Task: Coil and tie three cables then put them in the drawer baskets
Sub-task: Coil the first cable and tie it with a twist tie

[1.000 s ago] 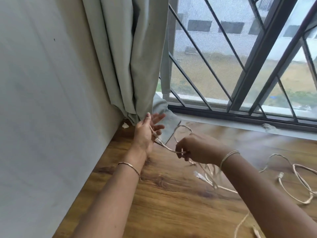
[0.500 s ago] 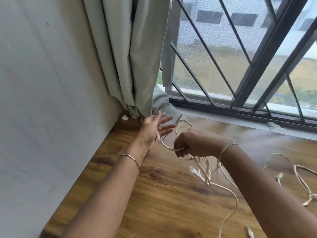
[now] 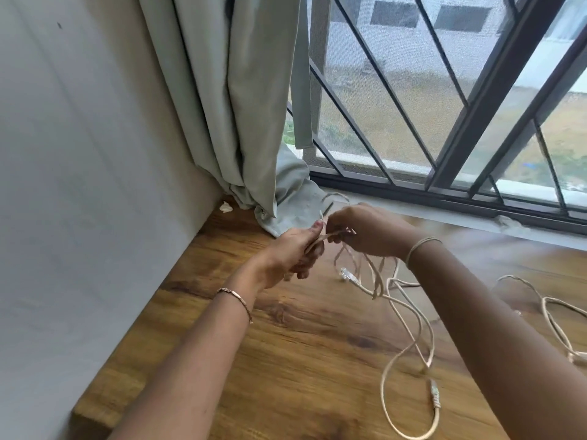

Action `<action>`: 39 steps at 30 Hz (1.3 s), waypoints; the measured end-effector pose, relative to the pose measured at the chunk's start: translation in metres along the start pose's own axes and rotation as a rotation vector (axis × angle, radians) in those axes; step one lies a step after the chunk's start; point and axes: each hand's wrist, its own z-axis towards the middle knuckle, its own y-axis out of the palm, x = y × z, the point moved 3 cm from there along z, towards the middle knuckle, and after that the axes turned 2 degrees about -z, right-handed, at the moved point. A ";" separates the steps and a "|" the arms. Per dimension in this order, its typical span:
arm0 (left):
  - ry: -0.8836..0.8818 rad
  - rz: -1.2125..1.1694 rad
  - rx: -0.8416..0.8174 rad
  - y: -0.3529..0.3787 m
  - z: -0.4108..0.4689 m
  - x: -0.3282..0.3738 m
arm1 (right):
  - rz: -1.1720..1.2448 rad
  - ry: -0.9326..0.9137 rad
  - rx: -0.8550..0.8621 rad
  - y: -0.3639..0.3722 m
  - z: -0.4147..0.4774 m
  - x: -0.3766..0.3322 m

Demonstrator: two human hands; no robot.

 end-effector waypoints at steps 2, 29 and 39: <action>-0.008 -0.182 -0.062 0.002 -0.001 0.002 | -0.013 0.023 -0.013 0.008 -0.003 0.011; 0.037 -0.748 0.108 -0.007 0.015 -0.002 | 0.078 0.673 0.368 0.141 -0.130 0.083; 0.043 -0.654 0.228 -0.001 0.014 0.004 | 0.065 0.899 0.393 0.127 -0.136 0.092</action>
